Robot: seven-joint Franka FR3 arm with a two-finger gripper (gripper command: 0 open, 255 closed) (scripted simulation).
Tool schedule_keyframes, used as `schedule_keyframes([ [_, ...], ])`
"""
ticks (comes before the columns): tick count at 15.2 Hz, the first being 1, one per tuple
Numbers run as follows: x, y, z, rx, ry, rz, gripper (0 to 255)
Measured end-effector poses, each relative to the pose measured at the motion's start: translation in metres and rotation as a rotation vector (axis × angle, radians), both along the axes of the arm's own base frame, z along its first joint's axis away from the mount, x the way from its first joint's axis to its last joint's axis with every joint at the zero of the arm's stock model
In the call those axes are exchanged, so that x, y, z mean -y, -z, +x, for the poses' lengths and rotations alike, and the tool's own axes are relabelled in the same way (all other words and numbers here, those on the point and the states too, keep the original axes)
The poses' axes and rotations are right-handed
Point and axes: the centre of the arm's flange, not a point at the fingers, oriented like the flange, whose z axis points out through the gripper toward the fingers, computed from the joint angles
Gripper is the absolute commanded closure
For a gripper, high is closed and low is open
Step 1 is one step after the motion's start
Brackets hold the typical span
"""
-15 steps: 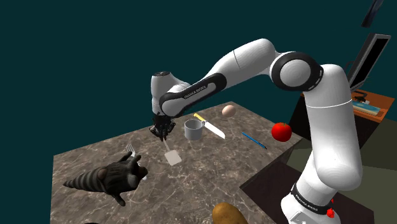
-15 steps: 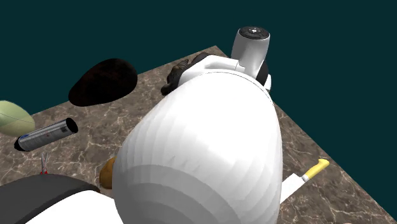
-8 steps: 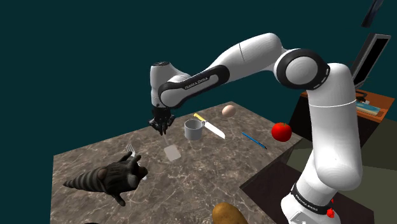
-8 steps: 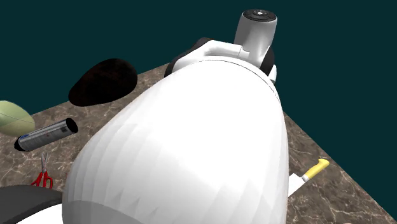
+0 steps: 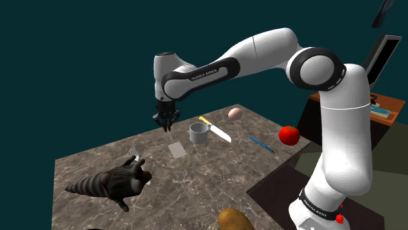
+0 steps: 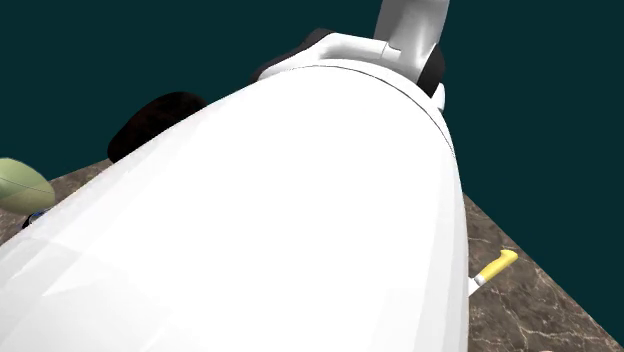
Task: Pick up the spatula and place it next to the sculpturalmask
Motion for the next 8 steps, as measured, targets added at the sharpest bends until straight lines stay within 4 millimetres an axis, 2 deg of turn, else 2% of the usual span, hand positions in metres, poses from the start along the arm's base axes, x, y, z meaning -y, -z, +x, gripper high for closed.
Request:
schedule_keyframes([
  [8, -0.001, -0.042, 0.001, 0.000, 0.000, 0.000, 255],
])
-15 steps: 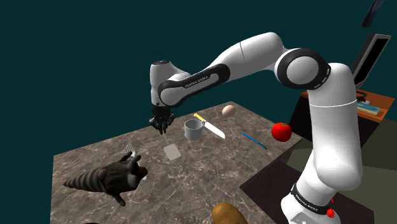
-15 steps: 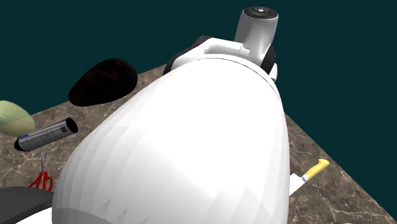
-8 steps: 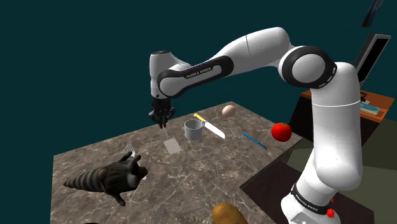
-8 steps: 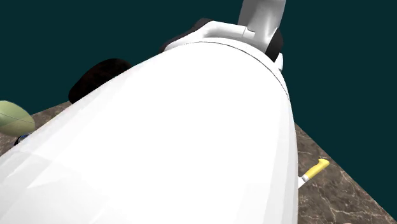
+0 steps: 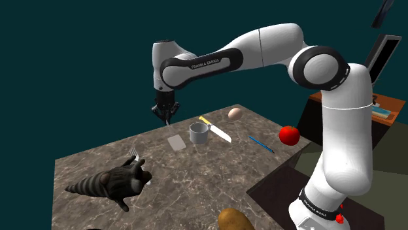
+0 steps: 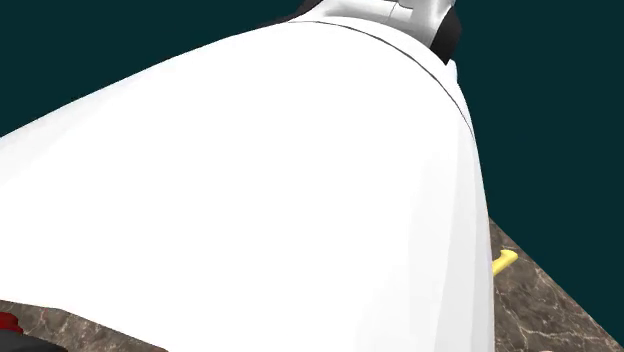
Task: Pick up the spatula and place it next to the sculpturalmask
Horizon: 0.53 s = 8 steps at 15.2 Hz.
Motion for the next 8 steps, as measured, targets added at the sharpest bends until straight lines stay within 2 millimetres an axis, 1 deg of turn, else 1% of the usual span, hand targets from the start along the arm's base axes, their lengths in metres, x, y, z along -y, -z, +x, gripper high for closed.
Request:
schedule_keyframes([
  [8, 0.001, -0.043, 0.000, 0.000, 0.000, 0.000, 255],
])
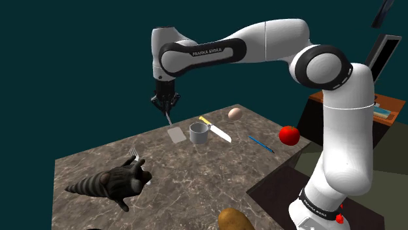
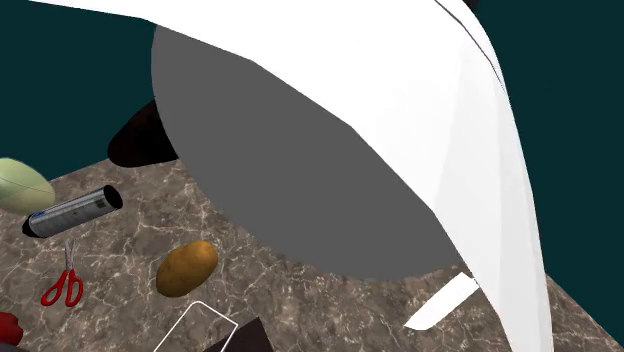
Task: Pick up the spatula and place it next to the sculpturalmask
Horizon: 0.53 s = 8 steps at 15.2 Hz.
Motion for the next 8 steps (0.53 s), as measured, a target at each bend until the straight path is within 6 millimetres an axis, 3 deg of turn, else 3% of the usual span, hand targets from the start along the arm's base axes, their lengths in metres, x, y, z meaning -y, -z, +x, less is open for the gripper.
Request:
schedule_keyframes([
  [8, -0.004, -0.038, -0.006, 0.000, 0.000, 0.000, 255],
])
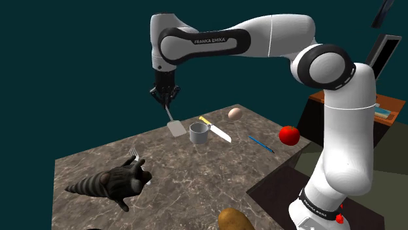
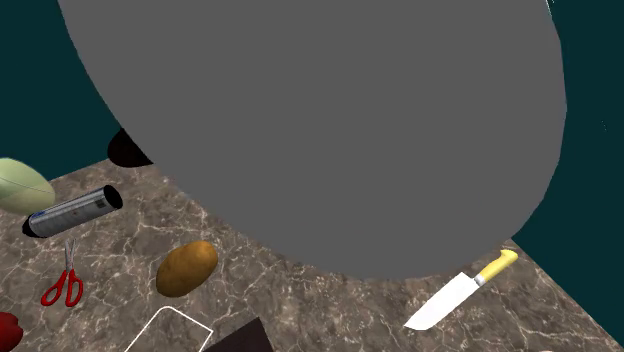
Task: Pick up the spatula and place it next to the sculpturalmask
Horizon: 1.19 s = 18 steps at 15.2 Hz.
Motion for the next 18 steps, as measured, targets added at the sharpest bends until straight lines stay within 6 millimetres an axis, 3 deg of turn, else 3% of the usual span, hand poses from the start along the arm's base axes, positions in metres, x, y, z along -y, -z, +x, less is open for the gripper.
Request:
schedule_keyframes([
  [18, -0.152, 0.002, -0.173, 0.000, -0.002, 0.001, 255],
])
